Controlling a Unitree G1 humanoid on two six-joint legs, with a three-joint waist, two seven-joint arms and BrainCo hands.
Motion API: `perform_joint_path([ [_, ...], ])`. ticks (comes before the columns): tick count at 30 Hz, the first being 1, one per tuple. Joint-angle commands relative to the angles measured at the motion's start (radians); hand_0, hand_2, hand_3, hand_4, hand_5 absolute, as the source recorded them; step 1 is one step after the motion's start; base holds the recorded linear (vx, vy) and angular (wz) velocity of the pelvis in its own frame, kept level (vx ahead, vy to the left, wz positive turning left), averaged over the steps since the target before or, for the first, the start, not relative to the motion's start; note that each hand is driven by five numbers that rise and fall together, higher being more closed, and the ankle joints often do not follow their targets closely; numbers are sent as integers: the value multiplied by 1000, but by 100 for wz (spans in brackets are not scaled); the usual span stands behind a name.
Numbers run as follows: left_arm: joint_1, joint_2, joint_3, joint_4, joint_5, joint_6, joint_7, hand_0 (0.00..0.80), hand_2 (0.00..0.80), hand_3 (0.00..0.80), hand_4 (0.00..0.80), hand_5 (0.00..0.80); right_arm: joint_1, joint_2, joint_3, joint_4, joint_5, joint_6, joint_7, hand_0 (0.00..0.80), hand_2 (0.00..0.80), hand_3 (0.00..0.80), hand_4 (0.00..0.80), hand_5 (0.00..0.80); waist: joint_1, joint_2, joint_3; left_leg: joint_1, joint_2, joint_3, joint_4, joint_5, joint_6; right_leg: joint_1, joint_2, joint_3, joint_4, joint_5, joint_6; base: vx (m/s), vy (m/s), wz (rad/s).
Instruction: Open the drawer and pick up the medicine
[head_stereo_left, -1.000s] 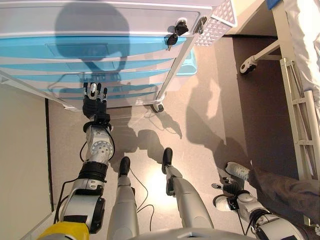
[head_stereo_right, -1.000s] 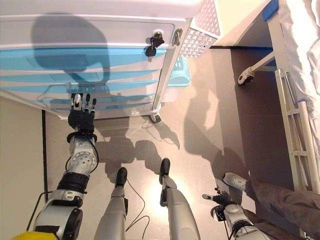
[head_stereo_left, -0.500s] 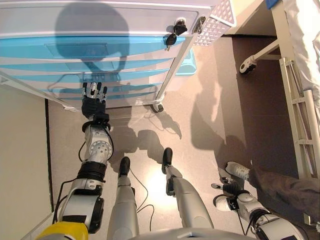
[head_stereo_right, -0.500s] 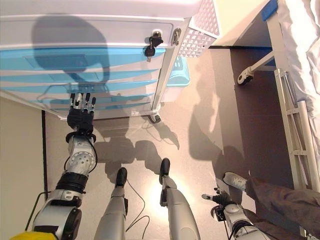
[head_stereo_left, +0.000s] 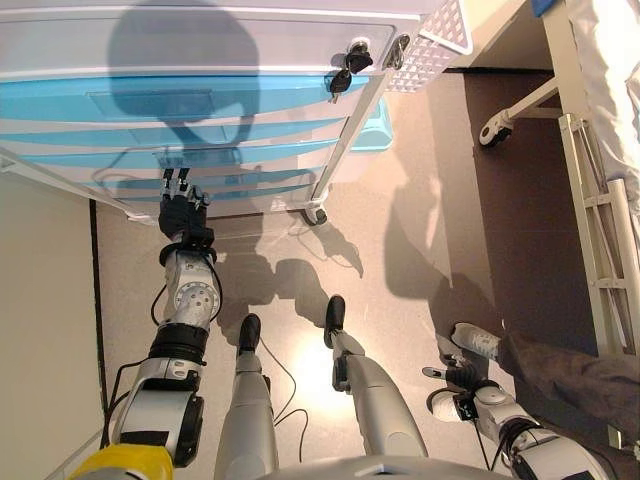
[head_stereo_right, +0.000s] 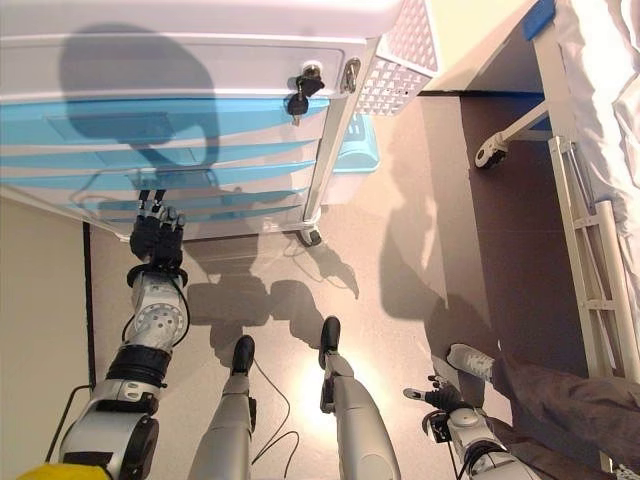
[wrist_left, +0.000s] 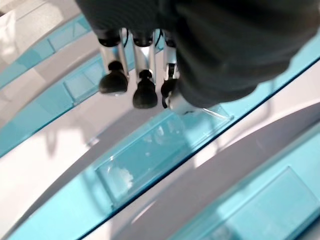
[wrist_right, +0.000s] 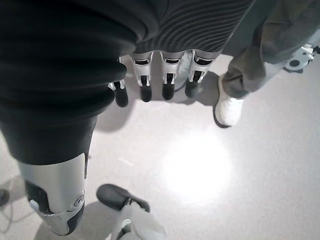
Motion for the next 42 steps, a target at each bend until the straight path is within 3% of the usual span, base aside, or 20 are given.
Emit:
perform_joint_path([
  [1, -111, 75, 34, -147, 95, -82, -88, 800, 800, 800, 800, 800, 47, -49, 48, 6, -16, -1, -6, 0, 0, 0, 0, 0, -12, 9, -36, -76, -48, 13, 21, 24, 66, 25, -1, 12, 50, -44, 81, 0, 0, 0],
  [27, -19, 12, 39, -214, 82, -71, -115, 800, 800, 800, 800, 800, 61, -51, 36, -4, -29, -1, 0, 0, 0, 0, 0, 0, 13, 2, -26, -85, -55, -5, 53, 23, 62, 9, 2, -9, 124, -76, 66, -5, -7, 0],
  [42, 58, -12, 49, -238, 71, -43, -148, 800, 800, 800, 800, 800, 78, -57, 22, -3, -32, -2, 5, 0, 0, 0, 0, 0, 49, 2, -22, -78, -57, -51, 74, 35, 49, 9, 6, -48, 213, -134, 46, -20, -35, 7],
])
